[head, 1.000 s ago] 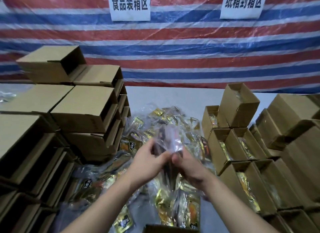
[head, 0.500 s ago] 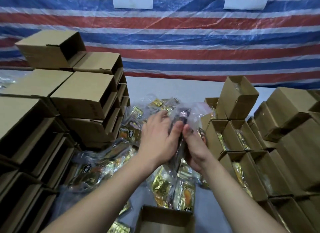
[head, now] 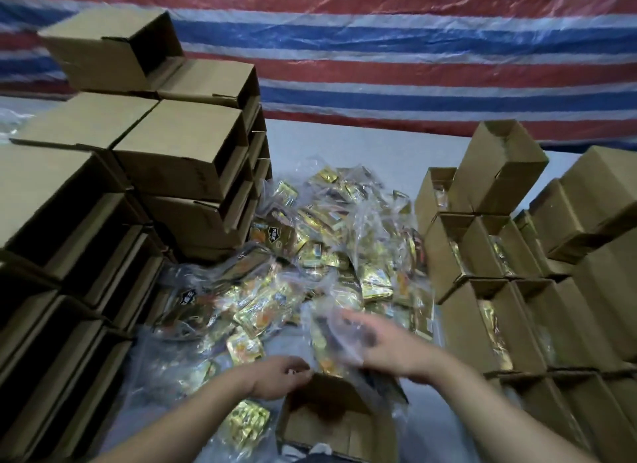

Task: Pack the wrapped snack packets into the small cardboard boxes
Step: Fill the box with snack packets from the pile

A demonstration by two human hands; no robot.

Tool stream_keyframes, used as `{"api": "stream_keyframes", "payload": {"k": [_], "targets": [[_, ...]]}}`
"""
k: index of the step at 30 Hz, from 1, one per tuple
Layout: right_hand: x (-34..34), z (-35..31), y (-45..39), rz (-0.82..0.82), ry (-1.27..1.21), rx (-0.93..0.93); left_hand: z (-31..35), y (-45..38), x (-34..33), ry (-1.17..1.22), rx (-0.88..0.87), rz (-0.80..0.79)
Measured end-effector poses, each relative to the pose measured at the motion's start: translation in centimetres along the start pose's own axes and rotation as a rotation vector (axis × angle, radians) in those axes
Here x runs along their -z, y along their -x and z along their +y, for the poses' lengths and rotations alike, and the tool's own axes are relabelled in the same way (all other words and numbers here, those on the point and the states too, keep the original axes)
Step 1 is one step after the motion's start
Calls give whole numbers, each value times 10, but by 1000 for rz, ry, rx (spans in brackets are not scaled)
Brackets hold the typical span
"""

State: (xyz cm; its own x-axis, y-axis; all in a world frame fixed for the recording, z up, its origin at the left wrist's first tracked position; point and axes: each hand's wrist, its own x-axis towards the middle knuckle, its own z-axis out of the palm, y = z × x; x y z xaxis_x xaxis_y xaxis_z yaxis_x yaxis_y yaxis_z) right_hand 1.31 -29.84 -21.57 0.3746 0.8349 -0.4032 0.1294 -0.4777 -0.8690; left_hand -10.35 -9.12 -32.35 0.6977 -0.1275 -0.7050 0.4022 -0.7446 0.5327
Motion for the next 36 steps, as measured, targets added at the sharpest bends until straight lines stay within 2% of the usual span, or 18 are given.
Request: {"api": "stream_keyframes", "payload": {"k": [4,8,13,17,19,22,26,28,32,36], "targets": [[-37,23,-8,-136,2,-141,-17,1,-25,230,1,98],[-65,38,-14,-218,-2,-179,-20,7,-38,362,-38,212],[-63,40,-25,-273,147,-175,-24,11,-46,471,-55,283],[-62,45,-25,-391,240,-214,-22,11,-55,483,-25,296],[-72,50,-29,-424,347,-211,-20,10,-59,483,-18,311],[-94,69,-42,-409,577,-169,-19,10,-60,497,-15,353],[-121,106,-56,-376,840,-201,-19,9,-62,547,-6,380],[-127,118,-58,-367,774,-239,-19,9,-63,509,-8,404],[-120,118,-53,-359,366,-408,-19,12,-66,489,-49,414],[-93,107,-40,-322,350,-400,-18,15,-66,481,-60,397]]}}
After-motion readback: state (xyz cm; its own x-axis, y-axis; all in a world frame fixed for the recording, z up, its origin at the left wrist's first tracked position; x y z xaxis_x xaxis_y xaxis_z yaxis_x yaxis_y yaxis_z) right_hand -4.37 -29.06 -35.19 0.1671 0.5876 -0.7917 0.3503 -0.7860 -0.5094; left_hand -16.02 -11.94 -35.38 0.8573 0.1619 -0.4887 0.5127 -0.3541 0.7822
